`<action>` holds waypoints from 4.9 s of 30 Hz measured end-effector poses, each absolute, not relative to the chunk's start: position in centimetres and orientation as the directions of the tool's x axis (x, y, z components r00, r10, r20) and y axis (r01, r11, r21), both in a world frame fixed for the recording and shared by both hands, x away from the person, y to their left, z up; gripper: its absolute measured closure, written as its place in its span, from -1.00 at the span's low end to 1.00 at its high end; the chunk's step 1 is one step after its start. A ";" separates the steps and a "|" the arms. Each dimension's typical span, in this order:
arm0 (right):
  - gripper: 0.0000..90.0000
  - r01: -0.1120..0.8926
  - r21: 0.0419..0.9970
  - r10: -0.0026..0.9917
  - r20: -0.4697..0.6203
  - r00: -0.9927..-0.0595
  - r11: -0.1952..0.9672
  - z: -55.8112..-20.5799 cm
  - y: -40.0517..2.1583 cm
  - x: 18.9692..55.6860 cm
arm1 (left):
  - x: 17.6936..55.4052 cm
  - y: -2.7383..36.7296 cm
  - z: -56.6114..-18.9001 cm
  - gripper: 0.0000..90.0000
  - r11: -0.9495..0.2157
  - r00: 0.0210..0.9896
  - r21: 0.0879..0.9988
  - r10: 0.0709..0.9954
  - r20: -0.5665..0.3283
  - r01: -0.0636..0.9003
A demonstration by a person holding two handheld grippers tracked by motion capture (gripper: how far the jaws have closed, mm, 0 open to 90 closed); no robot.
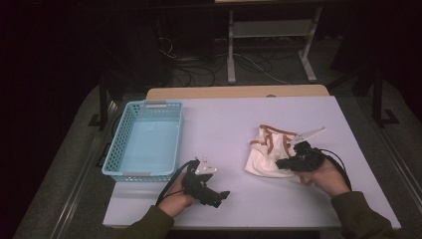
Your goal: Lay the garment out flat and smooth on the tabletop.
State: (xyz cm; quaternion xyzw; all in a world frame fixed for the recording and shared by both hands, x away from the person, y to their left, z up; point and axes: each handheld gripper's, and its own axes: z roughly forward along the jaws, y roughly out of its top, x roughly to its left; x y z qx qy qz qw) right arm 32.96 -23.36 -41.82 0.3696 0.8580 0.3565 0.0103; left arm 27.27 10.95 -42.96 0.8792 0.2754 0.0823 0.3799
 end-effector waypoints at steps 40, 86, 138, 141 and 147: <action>0.94 0.519 0.692 0.537 0.221 -0.814 0.501 -39.4 -20.7 30.5 | 27.2 11.0 -42.9 -1.00 -0.561 0.835 0.713 0.546 -0.064 0.421; 0.64 0.532 0.591 0.507 0.229 -0.831 0.606 -42.6 -20.3 27.6 | 27.3 10.9 -42.9 -1.00 -0.562 0.838 0.714 0.543 -0.062 0.417; -0.15 0.640 0.676 0.737 0.209 -0.642 0.365 -43.2 -26.8 32.5 | 27.2 10.7 -43.1 -1.00 -0.569 0.841 0.710 0.537 -0.061 0.415; -0.17 0.642 0.677 0.735 0.219 -0.642 0.359 -43.4 -26.7 32.8 | 27.2 10.7 -43.1 -1.00 -0.565 0.838 0.710 0.541 -0.065 0.420; -0.24 0.646 0.670 0.737 0.215 -0.640 0.366 -43.9 -26.4 33.3 | 27.3 10.7 -43.1 -1.00 -0.563 0.837 0.711 0.543 -0.065 0.421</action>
